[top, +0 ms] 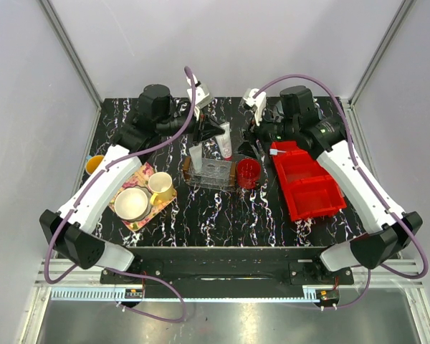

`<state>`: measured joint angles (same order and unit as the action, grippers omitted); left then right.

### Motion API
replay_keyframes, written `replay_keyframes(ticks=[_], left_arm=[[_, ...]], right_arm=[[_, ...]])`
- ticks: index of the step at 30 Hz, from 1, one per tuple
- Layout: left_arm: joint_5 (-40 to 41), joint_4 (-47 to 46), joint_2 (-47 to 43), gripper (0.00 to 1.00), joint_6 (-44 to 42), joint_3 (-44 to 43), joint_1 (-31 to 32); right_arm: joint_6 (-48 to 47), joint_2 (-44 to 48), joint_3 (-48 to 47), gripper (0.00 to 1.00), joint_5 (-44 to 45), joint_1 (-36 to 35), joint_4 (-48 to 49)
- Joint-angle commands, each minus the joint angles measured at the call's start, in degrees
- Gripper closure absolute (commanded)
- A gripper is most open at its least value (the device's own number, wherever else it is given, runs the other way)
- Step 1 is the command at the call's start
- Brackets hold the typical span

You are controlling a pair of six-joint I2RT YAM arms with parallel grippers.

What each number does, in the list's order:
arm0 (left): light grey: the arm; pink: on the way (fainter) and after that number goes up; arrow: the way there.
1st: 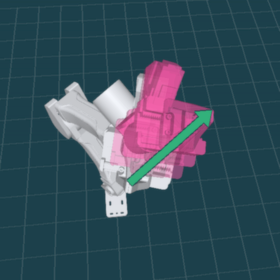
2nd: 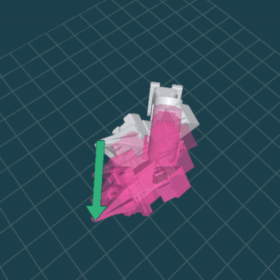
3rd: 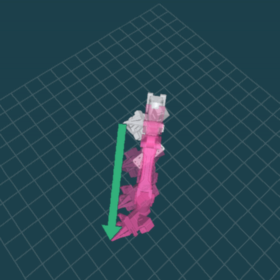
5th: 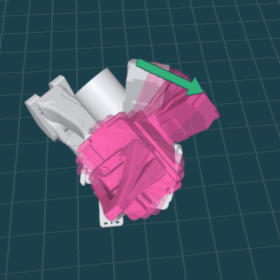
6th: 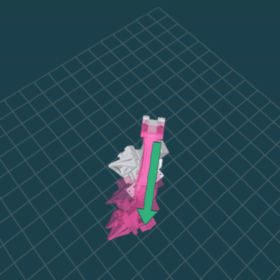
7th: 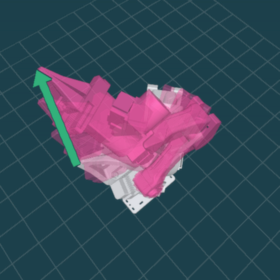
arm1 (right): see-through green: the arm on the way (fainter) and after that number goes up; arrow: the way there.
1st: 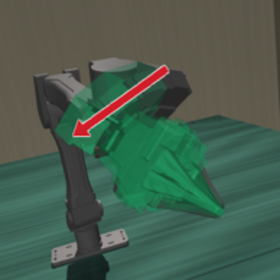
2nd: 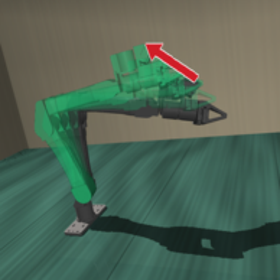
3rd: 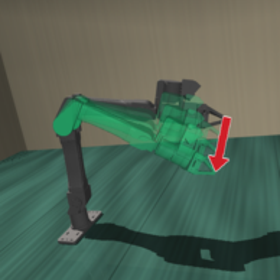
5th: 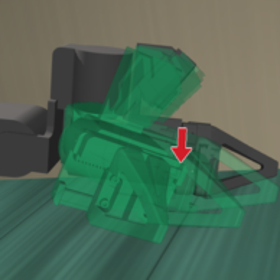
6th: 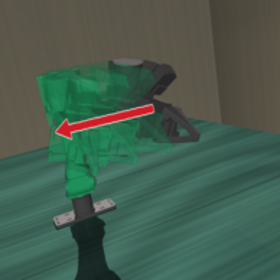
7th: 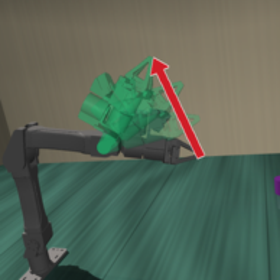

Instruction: Prepare toiletry sets of a toothbrush and toothpaste on the tray

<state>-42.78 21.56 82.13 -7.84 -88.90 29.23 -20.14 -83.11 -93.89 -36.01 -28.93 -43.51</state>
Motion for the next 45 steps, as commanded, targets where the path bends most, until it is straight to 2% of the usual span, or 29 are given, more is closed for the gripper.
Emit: replay_keyframes(ticks=[1, 11, 15, 17, 26, 45], left_arm=[[6.57, -3.98, -3.55, 1.0, -1.57, 3.64, -1.81], [9.21, -12.93, -4.87, 1.0, -1.74, 15.4, -3.74], [9.83, -21.01, -5.75, 1.0, -1.66, 20.95, -4.18], [9.83, -21.3, -5.57, 1.0, -1.83, 22.19, -4.27], [10.0, -25.95, -3.99, 1.0, -3.5, 25.0, -4.54], [5.96, -27.45, -2.68, 1.0, -8.16, 28.52, -6.21]], right_arm=[[-0.69, 4.09, 0.98, 0.35, 5.33, -0.52, 1.67], [-2.09, 6.21, 4.49, 0.36, 12.8, -0.34, 1.5], [-2.01, 6.91, 6.26, 0.37, 12.81, 0.19, 2.11], [-1.83, 7.17, 6.87, 0.37, 12.72, 0.54, 2.37], [-1.3, 6.73, 7.49, 0.37, 11.58, 1.33, 3.16], [-1.22, 5.94, 7.23, 0.38, 10.96, 1.68, 3.16]])
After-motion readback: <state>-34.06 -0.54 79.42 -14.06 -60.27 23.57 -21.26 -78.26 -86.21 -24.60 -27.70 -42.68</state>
